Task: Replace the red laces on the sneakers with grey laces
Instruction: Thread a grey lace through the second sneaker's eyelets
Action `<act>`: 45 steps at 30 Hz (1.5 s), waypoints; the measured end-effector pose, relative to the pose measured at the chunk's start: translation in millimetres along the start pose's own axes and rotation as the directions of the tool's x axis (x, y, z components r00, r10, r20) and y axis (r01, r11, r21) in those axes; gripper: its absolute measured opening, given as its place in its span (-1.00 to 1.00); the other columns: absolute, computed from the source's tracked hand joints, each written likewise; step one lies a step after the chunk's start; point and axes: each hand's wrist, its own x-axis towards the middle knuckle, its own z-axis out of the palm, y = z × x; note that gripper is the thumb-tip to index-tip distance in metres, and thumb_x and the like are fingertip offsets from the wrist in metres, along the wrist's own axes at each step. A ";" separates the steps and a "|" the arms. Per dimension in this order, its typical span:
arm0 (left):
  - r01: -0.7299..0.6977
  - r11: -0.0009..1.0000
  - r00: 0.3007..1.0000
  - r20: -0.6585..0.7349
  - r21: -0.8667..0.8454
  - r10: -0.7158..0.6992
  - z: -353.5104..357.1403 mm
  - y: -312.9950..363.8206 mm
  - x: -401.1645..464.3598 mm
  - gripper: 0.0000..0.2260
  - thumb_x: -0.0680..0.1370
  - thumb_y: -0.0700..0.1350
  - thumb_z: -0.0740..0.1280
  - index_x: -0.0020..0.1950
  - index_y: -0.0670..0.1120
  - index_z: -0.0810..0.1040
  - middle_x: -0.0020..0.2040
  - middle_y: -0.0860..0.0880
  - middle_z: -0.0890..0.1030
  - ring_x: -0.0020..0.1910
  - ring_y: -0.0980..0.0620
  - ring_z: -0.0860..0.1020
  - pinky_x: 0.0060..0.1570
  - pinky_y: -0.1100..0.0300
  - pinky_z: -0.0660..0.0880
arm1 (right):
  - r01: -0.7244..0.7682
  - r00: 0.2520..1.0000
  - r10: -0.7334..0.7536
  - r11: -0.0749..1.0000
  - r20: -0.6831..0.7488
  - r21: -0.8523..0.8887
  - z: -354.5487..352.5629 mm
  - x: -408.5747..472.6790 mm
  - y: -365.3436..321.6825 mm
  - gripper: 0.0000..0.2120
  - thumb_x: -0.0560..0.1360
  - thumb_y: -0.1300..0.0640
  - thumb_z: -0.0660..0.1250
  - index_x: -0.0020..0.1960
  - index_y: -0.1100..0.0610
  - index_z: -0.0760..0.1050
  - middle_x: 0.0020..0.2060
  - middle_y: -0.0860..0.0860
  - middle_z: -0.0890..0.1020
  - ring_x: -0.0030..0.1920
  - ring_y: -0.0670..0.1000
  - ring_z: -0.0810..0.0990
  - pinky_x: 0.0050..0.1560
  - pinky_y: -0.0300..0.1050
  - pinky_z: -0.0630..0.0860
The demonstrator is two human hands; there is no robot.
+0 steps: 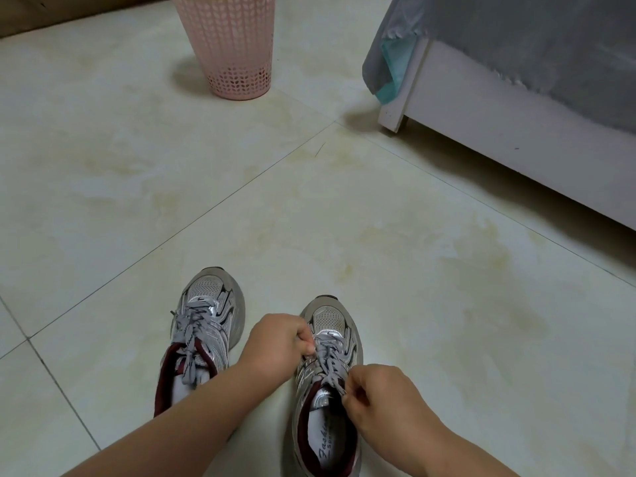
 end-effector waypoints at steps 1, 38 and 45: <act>-0.019 1.000 1.000 0.008 0.019 0.019 -0.7 1.9 -0.4 -0.95 0.43 -0.14 0.40 -0.14 -0.05 0.65 -0.11 0.01 0.65 -0.15 0.14 0.49 -0.22 0.28 0.29 | -0.009 1.000 0.009 1.000 -0.007 0.020 2.2 0.5 -0.3 -0.72 0.49 0.07 0.23 -0.37 -0.03 0.26 -0.34 -0.11 0.43 -0.22 -0.05 0.41 -0.30 -0.29 0.28; -0.146 0.982 0.916 -0.359 0.118 0.179 -26.7 -43.3 -90.7 -0.80 0.39 -0.06 0.19 -0.08 -0.11 0.50 -0.19 -0.02 0.53 -0.17 0.07 0.45 -0.16 0.31 0.38 | -0.119 0.991 0.100 0.965 -0.093 -0.235 44.7 24.1 -43.2 -0.59 0.50 -0.17 0.14 0.16 0.11 0.40 0.11 0.04 0.54 0.16 0.07 0.46 0.10 -0.13 0.38; 0.299 0.942 0.944 -0.097 -0.155 -0.316 -20.3 -57.2 -77.1 -0.61 0.53 -0.14 0.19 0.37 0.00 0.28 0.18 -0.07 0.39 0.18 -0.04 0.44 0.14 0.17 0.37 | -0.343 0.939 0.342 0.925 -0.035 -0.165 57.6 41.7 -75.1 -0.35 0.35 -0.32 0.31 0.19 0.16 0.33 0.13 0.06 0.55 0.15 0.08 0.53 0.14 -0.09 0.47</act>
